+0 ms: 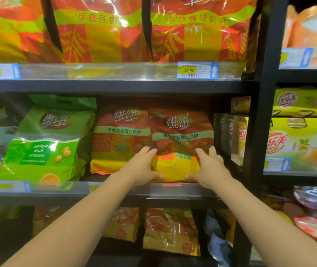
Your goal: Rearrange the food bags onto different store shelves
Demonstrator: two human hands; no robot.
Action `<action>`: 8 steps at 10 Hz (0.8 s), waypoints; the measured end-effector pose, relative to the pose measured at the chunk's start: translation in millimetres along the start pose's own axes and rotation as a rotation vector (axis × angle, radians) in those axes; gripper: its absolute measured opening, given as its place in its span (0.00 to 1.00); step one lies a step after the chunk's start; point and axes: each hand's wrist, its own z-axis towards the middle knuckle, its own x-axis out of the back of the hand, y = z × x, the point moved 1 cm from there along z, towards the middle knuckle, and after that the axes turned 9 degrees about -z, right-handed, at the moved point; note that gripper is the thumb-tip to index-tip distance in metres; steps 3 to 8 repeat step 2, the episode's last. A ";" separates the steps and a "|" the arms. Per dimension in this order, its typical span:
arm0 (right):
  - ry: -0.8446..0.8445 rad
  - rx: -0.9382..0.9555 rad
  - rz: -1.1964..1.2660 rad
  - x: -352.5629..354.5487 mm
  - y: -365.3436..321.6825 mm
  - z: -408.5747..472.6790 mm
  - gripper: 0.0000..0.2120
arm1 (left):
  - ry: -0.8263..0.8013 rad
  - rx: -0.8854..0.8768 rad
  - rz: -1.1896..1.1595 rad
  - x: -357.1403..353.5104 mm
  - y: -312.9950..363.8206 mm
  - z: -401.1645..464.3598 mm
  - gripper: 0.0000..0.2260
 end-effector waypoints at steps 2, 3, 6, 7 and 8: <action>0.010 -0.001 -0.021 14.4 -30.0 -38.8 0.47 | 0.046 -0.029 0.058 45.4 -12.3 -55.3 0.41; 0.010 -0.001 -0.021 14.4 -30.0 -38.8 0.47 | 0.046 -0.029 0.058 45.4 -12.3 -55.3 0.41; 0.010 -0.001 -0.021 14.4 -30.0 -38.8 0.47 | 0.046 -0.029 0.058 45.4 -12.3 -55.3 0.41; 0.010 -0.001 -0.021 14.4 -30.0 -38.8 0.47 | 0.046 -0.029 0.058 45.4 -12.3 -55.3 0.41; 0.010 -0.001 -0.021 14.4 -30.0 -38.8 0.47 | 0.046 -0.029 0.058 45.4 -12.3 -55.3 0.41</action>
